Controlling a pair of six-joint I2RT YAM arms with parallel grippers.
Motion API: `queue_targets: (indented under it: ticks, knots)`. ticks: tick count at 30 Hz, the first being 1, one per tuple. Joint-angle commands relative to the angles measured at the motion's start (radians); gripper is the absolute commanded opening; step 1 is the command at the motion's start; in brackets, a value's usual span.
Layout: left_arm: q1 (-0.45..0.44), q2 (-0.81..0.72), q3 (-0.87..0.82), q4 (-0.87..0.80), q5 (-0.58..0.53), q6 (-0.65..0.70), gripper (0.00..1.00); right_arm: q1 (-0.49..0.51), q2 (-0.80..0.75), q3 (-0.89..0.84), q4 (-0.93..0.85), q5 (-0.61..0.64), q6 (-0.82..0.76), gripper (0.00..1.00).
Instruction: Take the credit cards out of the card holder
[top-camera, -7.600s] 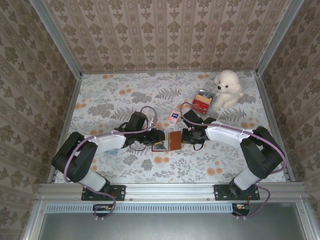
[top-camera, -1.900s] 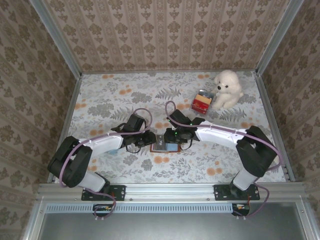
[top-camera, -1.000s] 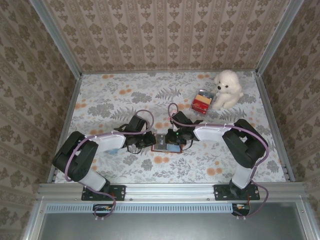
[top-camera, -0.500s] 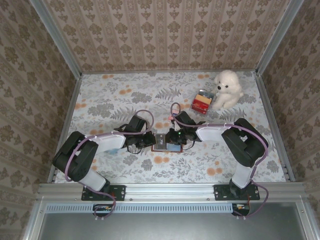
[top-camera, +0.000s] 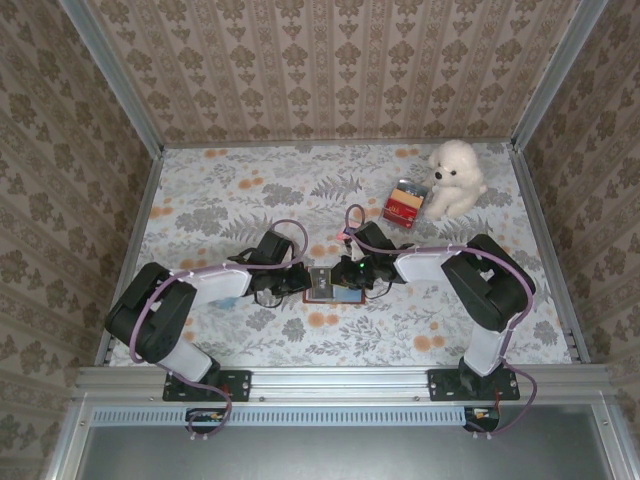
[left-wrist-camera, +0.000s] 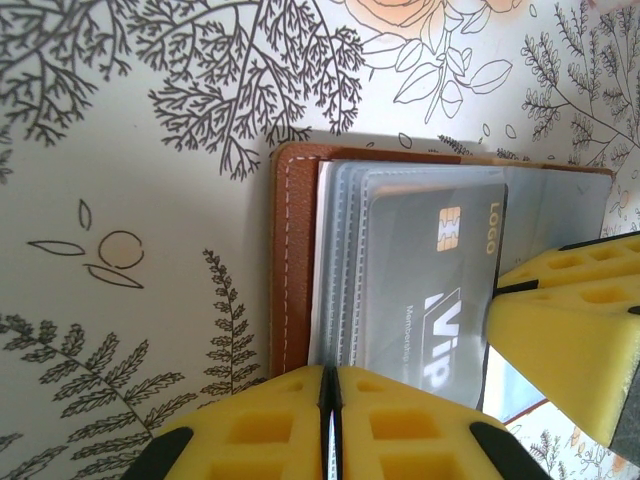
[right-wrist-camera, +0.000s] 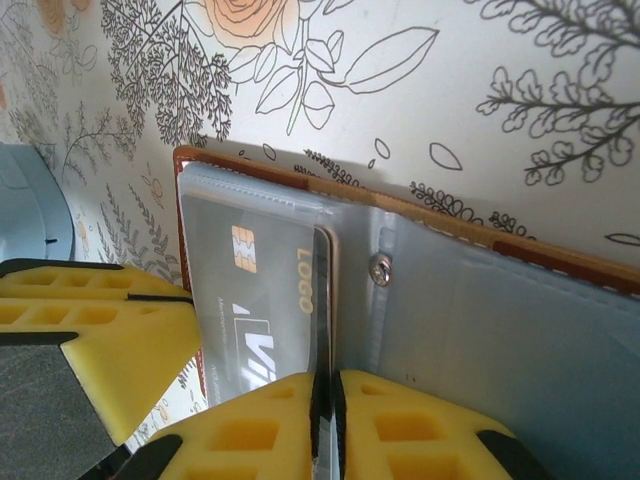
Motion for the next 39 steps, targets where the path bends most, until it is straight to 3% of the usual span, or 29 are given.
queue_targets:
  ticks: [1,7,20,31,39]
  knots:
    - [-0.009,0.019,-0.013,-0.028,0.012,-0.002,0.12,0.002,0.022,-0.014,0.030,-0.026,0.017,0.12]
    - [-0.004,-0.034,0.005,-0.081,-0.038,0.026,0.16,-0.014,-0.015,-0.009,-0.044,0.013,-0.012,0.03]
    - [0.024,-0.098,0.047,-0.106,0.018,0.078,0.15,-0.037,-0.064,0.012,-0.196,0.064,-0.084,0.01]
    - [-0.032,0.021,0.111,-0.042,0.067,0.078,0.08,-0.033,-0.041,0.030,-0.178,0.034,-0.087,0.01]
    - [-0.044,0.098,0.124,-0.096,0.019,0.096,0.02,-0.033,-0.044,0.028,-0.197,0.055,-0.089,0.01]
